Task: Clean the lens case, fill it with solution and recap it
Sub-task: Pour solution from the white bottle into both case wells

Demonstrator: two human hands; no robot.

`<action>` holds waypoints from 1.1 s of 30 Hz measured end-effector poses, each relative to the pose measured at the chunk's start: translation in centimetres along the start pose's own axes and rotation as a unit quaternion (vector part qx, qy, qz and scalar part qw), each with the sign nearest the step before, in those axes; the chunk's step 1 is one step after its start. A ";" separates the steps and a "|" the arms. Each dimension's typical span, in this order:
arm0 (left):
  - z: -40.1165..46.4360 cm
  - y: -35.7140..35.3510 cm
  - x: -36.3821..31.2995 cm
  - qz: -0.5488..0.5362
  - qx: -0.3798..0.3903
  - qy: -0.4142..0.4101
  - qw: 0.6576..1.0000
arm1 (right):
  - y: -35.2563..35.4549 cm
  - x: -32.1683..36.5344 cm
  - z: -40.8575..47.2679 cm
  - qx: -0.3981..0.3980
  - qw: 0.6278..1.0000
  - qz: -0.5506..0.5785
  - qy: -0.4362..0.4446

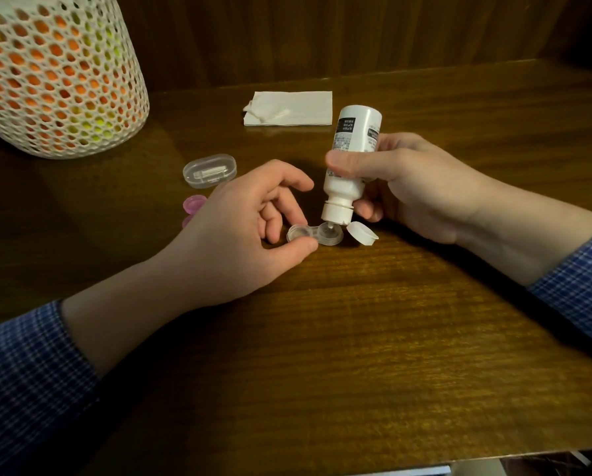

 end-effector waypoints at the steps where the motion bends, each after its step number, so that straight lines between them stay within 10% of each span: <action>1: 0.0 0.0 0.0 0.000 0.000 0.000 1.000 | 0.0 0.0 0.0 -0.001 1.000 -0.002 0.000; 33: 0.1 0.0 0.0 -0.007 0.004 0.015 1.000 | 0.2 0.0 0.0 -0.020 1.000 0.009 -0.020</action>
Point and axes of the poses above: each hand's wrist, its own z-axis towards the middle knuckle, its own y-axis out of the back of the hand, x = y × z, the point moved 5 cm from there along z, towards the middle knuckle, and after that the axes turned 2 degrees about -y, right-handed, at the moved point
